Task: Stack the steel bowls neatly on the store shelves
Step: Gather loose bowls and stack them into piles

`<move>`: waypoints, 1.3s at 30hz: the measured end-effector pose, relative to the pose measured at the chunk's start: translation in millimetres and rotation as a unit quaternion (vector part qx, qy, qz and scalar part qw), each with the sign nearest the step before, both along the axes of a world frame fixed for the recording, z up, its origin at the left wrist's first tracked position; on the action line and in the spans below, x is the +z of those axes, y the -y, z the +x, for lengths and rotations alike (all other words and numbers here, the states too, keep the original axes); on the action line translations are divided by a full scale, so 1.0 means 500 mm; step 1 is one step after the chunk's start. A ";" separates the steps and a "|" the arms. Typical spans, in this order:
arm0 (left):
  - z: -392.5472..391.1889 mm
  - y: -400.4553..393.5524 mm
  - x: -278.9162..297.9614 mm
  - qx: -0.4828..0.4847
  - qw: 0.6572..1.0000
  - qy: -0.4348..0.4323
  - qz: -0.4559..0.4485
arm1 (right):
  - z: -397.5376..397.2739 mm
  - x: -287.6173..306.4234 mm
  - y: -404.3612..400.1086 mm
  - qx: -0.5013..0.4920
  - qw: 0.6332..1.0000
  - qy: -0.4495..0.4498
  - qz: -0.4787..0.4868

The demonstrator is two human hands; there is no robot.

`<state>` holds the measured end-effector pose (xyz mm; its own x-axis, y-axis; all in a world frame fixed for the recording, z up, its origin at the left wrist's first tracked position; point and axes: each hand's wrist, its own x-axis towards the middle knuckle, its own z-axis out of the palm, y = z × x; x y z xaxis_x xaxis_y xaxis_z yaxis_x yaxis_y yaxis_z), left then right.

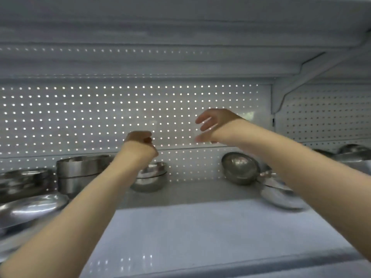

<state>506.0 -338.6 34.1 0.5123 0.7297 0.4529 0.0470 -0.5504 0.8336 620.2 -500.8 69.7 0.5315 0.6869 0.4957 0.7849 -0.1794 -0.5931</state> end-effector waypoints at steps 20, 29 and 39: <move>0.238 0.291 -0.140 -0.256 0.935 -0.242 -0.048 | 0.118 -0.111 0.322 -0.139 0.905 0.242 -0.321; 0.256 0.293 -0.143 -0.270 0.938 -0.203 -0.080 | 0.118 -0.144 0.313 -0.174 0.918 0.257 -0.245; 0.259 0.282 -0.173 -0.295 0.937 -0.166 -0.090 | 0.118 -0.171 0.318 -0.167 0.929 0.266 -0.198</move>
<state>635.3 -479.4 -52.6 0.9413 0.3246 0.0929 0.0530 -0.4138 0.9088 679.0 -659.7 -15.7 0.4999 0.7128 0.4919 0.8097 -0.5863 0.0268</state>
